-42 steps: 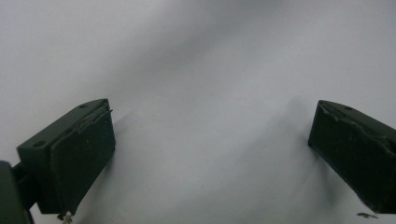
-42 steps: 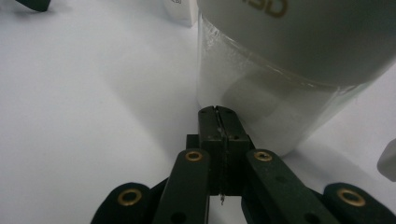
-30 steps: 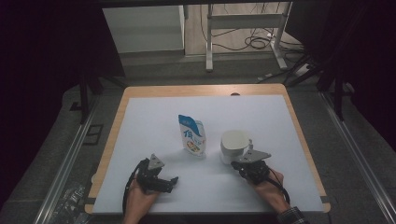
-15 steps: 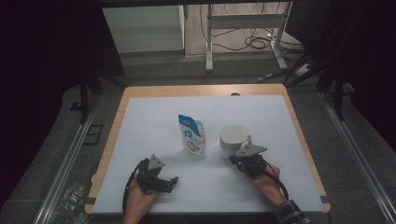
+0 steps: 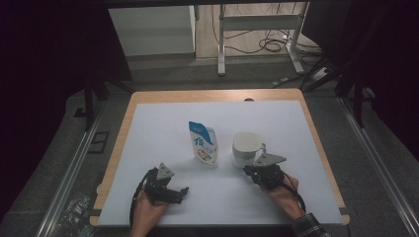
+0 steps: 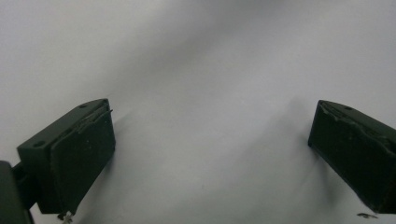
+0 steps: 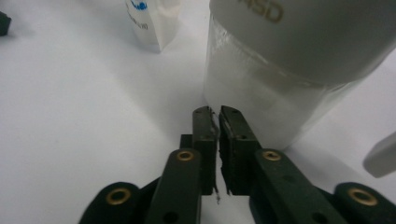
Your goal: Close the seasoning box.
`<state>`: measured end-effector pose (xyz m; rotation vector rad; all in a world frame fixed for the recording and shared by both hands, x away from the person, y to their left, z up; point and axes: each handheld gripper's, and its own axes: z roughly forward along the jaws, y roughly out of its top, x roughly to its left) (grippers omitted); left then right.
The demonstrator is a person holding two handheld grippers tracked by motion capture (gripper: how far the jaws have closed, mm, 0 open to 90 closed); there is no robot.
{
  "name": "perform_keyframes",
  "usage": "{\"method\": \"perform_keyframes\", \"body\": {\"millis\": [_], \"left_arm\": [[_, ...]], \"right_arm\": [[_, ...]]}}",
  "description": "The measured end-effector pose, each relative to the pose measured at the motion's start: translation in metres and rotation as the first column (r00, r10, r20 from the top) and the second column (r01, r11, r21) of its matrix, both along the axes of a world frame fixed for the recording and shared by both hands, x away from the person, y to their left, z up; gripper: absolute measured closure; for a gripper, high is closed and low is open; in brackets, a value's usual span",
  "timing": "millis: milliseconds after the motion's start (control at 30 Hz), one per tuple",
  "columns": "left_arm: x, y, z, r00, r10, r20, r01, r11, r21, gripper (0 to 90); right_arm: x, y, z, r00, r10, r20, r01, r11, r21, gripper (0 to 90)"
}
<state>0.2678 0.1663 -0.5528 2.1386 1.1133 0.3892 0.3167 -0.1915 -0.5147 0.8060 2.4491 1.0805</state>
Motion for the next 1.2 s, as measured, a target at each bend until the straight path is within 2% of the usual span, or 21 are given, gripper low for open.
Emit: {"method": "perform_keyframes", "body": {"millis": [367, 533, 700, 967, 1200], "left_arm": [[0.000, 0.000, 0.000, 1.0000, -0.001, 0.000, 0.001, 1.0000, 0.001, 0.9], [0.000, 0.000, 0.000, 1.0000, -0.002, 0.000, 0.002, 1.0000, 0.002, 0.9], [0.000, 0.000, 0.000, 1.0000, -0.002, 0.000, 0.002, 1.0000, 0.002, 0.9], [0.000, 0.000, 0.000, 1.0000, -0.002, 0.000, 0.002, 1.0000, 0.002, 0.9], [0.000, 0.000, 0.000, 1.0000, -0.001, 0.000, 0.001, 1.0000, 0.001, 0.9]], "right_arm": [[-0.008, -0.009, 0.010, 0.9997, -0.026, -0.002, 0.026, 0.999, 0.020, 61.5], [-0.011, -0.018, 0.019, 0.9983, -0.057, 0.014, 0.056, 0.997, 0.051, 51.8], [-0.015, -0.024, 0.025, 0.9966, -0.081, 0.014, 0.080, 0.995, 0.060, 43.4], [-0.025, -0.033, 0.032, 0.9946, -0.099, 0.031, 0.097, 0.993, 0.069, 34.8], [-0.029, -0.049, 0.034, 0.9903, -0.131, 0.046, 0.128, 0.990, 0.064, 32.5]]}}
